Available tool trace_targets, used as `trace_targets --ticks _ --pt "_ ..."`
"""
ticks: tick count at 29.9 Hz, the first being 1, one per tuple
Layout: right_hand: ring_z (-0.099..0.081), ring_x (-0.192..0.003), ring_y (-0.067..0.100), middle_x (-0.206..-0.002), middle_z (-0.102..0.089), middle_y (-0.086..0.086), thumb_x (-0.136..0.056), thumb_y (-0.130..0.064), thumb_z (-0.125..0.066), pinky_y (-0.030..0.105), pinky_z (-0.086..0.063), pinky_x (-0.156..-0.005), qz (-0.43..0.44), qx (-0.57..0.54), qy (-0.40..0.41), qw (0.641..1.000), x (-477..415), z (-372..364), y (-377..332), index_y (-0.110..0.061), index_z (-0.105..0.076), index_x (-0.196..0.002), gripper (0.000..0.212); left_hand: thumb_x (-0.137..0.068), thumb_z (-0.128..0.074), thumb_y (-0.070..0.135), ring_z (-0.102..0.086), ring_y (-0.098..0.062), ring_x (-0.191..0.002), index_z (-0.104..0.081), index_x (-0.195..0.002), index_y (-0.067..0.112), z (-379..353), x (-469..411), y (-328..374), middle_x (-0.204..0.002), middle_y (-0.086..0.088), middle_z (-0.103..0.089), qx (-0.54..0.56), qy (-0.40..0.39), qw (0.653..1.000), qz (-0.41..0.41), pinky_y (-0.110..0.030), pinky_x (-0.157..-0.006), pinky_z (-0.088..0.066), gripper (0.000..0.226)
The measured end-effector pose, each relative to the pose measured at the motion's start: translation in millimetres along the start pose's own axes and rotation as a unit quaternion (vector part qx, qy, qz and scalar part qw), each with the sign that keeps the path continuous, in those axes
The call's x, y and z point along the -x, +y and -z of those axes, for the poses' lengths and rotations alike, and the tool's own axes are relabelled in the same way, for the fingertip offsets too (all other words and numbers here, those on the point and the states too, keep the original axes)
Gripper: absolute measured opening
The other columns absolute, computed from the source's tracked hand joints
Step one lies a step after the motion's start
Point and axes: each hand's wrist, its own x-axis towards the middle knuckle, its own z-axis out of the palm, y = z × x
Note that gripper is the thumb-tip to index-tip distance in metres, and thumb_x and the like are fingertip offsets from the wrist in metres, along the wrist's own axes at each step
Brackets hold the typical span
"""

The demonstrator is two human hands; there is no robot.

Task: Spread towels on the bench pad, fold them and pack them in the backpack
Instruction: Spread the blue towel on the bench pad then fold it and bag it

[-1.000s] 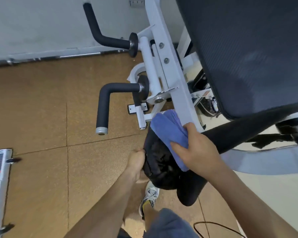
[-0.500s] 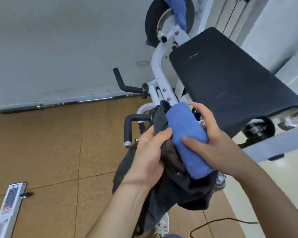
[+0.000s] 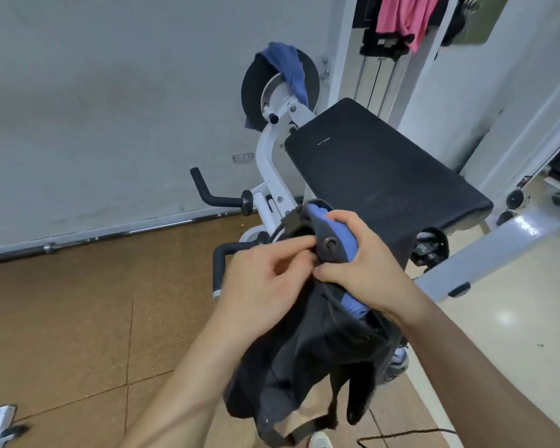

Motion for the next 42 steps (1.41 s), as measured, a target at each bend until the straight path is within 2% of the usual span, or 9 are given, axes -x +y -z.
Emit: trace_targets --ticks 4,8,11,18,21,24,32,37,42 --pt "-0.069 -0.081 0.014 -0.096 -0.070 -0.007 -0.072 -0.002 -0.072 0.034 -0.060 -0.075 -0.046 -0.067 0.051 0.995 -29.5 43.0 21.9 -0.039 -0.058 -0.109 0.055 -0.090 -0.055 0.052 -0.059 -0.022 -0.115 -0.056 -0.128 0.028 -0.1 2.8 -104.8 -0.123 0.005 -0.066 -0.193 0.058 0.940 0.276 -0.036 -0.090 -0.048 0.046" --pt "-0.070 -0.088 0.023 -0.102 -0.070 -0.001 -0.072 0.002 -0.073 0.041 -0.059 -0.075 -0.043 -0.117 0.072 0.990 -56.4 83.7 42.8 -0.036 -0.060 -0.110 0.056 -0.085 -0.062 0.059 -0.065 -0.020 -0.085 -0.064 -0.106 0.014 -62.5 21.5 -141.5 -0.096 -0.002 -0.069 0.186 -0.022 0.801 0.569 -0.031 -0.068 -0.053 0.050" --pt "-0.069 -0.088 0.022 -0.102 -0.068 -0.004 -0.073 0.002 -0.072 0.043 -0.059 -0.078 -0.045 -0.109 0.076 0.990 -73.2 100.3 61.6 -0.037 -0.059 -0.111 0.055 -0.085 -0.075 0.031 -0.071 -0.024 -0.083 -0.066 -0.109 0.005 -107.8 9.2 -149.0 -0.093 -0.007 -0.074 0.237 0.028 0.800 0.551 -0.033 -0.068 -0.058 0.037" --pt "-0.064 -0.095 0.020 -0.103 -0.063 -0.008 -0.078 -0.005 -0.069 0.045 -0.056 -0.083 -0.073 -0.081 0.104 0.989 -92.9 137.2 83.9 -0.046 -0.050 -0.109 0.055 -0.086 -0.067 0.020 -0.067 -0.022 -0.098 -0.068 -0.101 0.025 -35.5 -105.3 -81.2 -0.102 0.002 -0.074 -0.033 0.219 0.953 0.206 -0.042 -0.091 -0.053 0.016" --pt "-0.062 -0.088 0.014 -0.100 -0.062 -0.012 -0.079 -0.009 -0.071 0.033 -0.050 -0.075 -0.063 -0.060 0.055 0.995 -86.7 110.4 93.5 -0.046 -0.044 -0.111 0.056 -0.088 -0.062 0.024 -0.061 -0.032 -0.109 -0.066 -0.111 0.022 13.3 -162.4 -86.8 -0.109 -0.009 -0.071 -0.278 0.207 0.931 0.111 -0.045 -0.090 -0.047 0.023" --pt "-0.058 -0.091 0.007 -0.105 -0.060 -0.014 -0.079 -0.025 -0.075 0.025 -0.042 -0.072 -0.050 -0.002 -0.019 0.999 -83.4 61.3 103.7 -0.043 -0.036 -0.117 0.058 -0.090 -0.061 0.025 -0.043 -0.033 -0.125 -0.055 -0.127 0.027 29.9 -186.6 -111.5 -0.126 -0.012 -0.055 -0.397 0.195 0.862 0.247 -0.052 -0.098 -0.032 0.038" --pt "-0.047 -0.118 0.016 -0.136 -0.042 -0.004 -0.063 -0.055 -0.079 0.032 -0.043 -0.092 -0.072 0.055 -0.222 0.971 -99.2 12.0 122.5 -0.042 -0.027 -0.139 0.093 -0.087 -0.047 0.065 -0.059 -0.009 -0.095 -0.046 -0.119 0.037 -89.2 -92.4 -58.6 -0.102 0.016 -0.064 -0.152 -0.143 0.945 0.254 -0.027 -0.077 -0.044 0.042" --pt "-0.038 -0.132 0.007 -0.145 -0.038 -0.014 -0.093 -0.035 -0.059 0.025 -0.033 -0.100 -0.059 0.045 -0.252 0.965 -110.9 43.8 119.6 -0.049 -0.032 -0.140 0.056 -0.084 -0.075 0.027 -0.066 -0.012 -0.100 -0.062 -0.110 0.027 -110.3 -83.0 -80.9 -0.111 0.003 -0.068 0.185 0.012 0.915 0.359 -0.032 -0.086 -0.055 0.030" --pt "-0.053 -0.108 0.021 -0.128 -0.052 0.000 -0.088 -0.017 -0.049 0.036 -0.044 -0.090 0.013 0.215 -0.167 0.962 -110.1 64.6 122.6 -0.046 -0.030 -0.139 0.062 -0.085 -0.046 -0.015 -0.068 -0.034 -0.092 -0.069 -0.106 0.009 -86.4 -104.0 -78.0 -0.104 -0.021 -0.070 0.323 0.135 0.854 0.384 -0.040 -0.079 -0.058 0.040"
